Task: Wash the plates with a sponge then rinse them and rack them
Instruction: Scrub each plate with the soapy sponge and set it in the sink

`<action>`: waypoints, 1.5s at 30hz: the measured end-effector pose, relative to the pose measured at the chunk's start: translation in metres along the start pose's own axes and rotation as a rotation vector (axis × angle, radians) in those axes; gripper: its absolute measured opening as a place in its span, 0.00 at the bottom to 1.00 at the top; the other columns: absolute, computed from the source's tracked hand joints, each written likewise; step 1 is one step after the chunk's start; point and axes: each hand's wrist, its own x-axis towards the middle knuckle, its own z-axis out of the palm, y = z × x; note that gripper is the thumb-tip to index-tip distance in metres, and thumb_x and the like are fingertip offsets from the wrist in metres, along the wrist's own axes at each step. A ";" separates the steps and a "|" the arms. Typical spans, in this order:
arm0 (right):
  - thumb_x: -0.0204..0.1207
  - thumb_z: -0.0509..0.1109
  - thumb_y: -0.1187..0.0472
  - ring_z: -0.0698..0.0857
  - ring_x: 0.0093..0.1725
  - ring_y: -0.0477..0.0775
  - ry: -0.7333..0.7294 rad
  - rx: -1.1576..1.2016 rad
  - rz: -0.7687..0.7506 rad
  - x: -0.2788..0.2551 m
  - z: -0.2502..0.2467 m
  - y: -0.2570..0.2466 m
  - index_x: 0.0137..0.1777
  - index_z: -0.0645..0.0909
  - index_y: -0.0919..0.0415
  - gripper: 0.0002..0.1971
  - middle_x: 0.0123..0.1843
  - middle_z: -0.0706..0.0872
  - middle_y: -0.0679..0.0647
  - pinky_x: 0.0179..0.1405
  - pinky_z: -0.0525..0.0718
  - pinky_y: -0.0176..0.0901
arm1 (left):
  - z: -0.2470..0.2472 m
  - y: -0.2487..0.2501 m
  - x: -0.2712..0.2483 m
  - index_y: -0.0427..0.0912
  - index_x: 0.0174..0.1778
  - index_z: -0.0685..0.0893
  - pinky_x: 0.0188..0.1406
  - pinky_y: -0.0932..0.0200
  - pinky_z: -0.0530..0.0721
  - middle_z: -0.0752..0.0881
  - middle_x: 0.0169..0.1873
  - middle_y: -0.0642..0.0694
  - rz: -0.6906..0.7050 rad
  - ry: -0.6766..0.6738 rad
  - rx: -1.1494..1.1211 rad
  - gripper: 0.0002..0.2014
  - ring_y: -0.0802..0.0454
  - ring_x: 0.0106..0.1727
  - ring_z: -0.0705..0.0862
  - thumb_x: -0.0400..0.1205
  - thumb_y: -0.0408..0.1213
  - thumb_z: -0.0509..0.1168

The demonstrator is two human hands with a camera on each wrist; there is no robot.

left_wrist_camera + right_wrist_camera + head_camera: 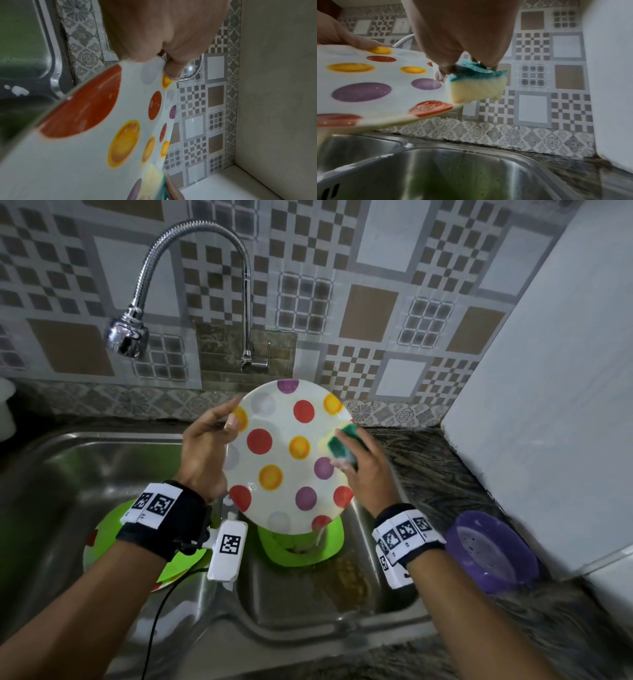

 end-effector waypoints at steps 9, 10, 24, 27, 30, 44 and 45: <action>0.71 0.74 0.68 0.70 0.74 0.55 -0.035 0.068 0.081 -0.053 0.021 -0.006 0.72 0.75 0.51 0.29 0.76 0.70 0.55 0.76 0.70 0.45 | 0.017 -0.011 0.005 0.39 0.64 0.82 0.55 0.36 0.85 0.86 0.54 0.39 0.053 0.217 -0.090 0.16 0.42 0.51 0.84 0.81 0.28 0.64; 0.72 0.73 0.69 0.69 0.75 0.55 -0.035 0.086 0.079 -0.058 0.024 -0.012 0.73 0.74 0.51 0.29 0.77 0.68 0.56 0.77 0.68 0.44 | 0.019 -0.014 0.005 0.39 0.64 0.83 0.58 0.33 0.83 0.85 0.54 0.38 0.053 0.249 -0.117 0.16 0.42 0.52 0.84 0.80 0.28 0.65; 0.58 0.77 0.76 0.83 0.60 0.61 -0.076 0.114 -0.102 -0.048 0.015 -0.030 0.66 0.81 0.56 0.34 0.64 0.82 0.61 0.67 0.81 0.52 | 0.041 -0.043 -0.003 0.46 0.74 0.66 0.55 0.45 0.86 0.84 0.58 0.43 0.029 0.075 0.062 0.28 0.45 0.58 0.85 0.80 0.21 0.60; 0.60 0.77 0.73 0.82 0.63 0.55 -0.120 0.250 -0.084 -0.041 0.002 -0.025 0.67 0.80 0.58 0.32 0.64 0.84 0.56 0.65 0.81 0.49 | 0.035 -0.038 0.006 0.49 0.71 0.66 0.62 0.42 0.84 0.84 0.59 0.46 0.043 -0.059 0.338 0.28 0.49 0.60 0.84 0.78 0.21 0.61; 0.62 0.76 0.74 0.82 0.63 0.50 -0.145 0.309 -0.093 -0.035 -0.012 -0.022 0.66 0.81 0.60 0.30 0.64 0.84 0.56 0.67 0.78 0.37 | 0.021 -0.038 0.014 0.50 0.65 0.71 0.62 0.42 0.84 0.85 0.54 0.47 0.095 -0.188 0.541 0.17 0.51 0.55 0.86 0.82 0.43 0.65; 0.65 0.80 0.63 0.84 0.61 0.43 -0.093 0.426 0.118 -0.020 -0.018 0.013 0.64 0.82 0.51 0.25 0.63 0.85 0.47 0.62 0.85 0.48 | -0.007 -0.063 0.032 0.28 0.52 0.78 0.43 0.70 0.84 0.79 0.51 0.43 0.290 -0.309 1.008 0.11 0.64 0.45 0.86 0.75 0.17 0.67; 0.66 0.80 0.58 0.84 0.61 0.43 -0.052 0.412 0.148 -0.017 -0.018 0.015 0.63 0.82 0.50 0.24 0.63 0.85 0.46 0.62 0.84 0.48 | -0.008 -0.062 0.033 0.27 0.48 0.78 0.39 0.69 0.85 0.80 0.46 0.42 0.274 -0.360 0.974 0.06 0.63 0.39 0.86 0.77 0.19 0.65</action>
